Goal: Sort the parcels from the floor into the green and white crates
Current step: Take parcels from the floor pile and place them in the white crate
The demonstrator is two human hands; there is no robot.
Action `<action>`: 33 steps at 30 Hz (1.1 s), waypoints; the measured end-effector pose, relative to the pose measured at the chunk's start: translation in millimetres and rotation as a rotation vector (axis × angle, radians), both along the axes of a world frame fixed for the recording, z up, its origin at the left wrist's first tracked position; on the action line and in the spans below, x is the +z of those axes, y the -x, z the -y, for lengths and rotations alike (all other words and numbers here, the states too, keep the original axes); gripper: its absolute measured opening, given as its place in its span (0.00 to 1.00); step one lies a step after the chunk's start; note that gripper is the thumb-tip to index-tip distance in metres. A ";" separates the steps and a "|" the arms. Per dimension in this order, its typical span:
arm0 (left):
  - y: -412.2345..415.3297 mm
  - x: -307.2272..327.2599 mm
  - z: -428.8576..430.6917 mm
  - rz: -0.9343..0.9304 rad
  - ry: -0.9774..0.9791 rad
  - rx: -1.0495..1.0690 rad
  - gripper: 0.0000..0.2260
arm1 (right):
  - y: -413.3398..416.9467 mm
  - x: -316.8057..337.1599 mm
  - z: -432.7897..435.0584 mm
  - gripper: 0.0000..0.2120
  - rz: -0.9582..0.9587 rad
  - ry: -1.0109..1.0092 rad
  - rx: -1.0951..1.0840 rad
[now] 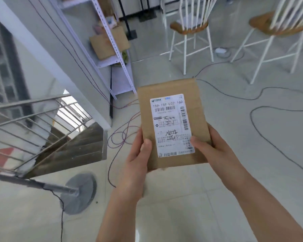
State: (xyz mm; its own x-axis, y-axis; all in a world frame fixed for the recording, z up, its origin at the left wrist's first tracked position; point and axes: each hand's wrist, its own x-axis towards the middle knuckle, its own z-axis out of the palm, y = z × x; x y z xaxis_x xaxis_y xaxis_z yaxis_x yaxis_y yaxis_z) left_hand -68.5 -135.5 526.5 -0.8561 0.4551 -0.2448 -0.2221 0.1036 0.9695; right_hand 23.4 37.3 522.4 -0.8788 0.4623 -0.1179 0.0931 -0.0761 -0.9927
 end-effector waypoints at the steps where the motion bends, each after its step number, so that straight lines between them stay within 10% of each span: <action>1: -8.0 31.7 -1.7 -0.015 -0.014 -0.024 0.23 | -14.1 32.6 -3.1 0.18 -0.002 -0.001 -0.016; 10: -63.7 193.8 -30.2 -0.270 -0.107 -0.455 0.33 | -127.0 210.1 -19.8 0.21 -0.079 -0.114 -0.143; 33: -354.7 226.5 -186.0 -0.122 -0.303 -1.504 0.30 | -506.6 254.6 38.4 0.24 0.050 -0.237 -0.984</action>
State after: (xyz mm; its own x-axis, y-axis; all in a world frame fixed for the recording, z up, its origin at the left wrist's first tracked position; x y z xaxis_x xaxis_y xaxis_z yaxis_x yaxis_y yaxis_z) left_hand 286.2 50.4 752.9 0.4182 0.9070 0.0488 -0.0166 -0.0461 0.9988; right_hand 529.9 -1.1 777.0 -0.0913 0.9948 0.0447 0.1366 0.0570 -0.9890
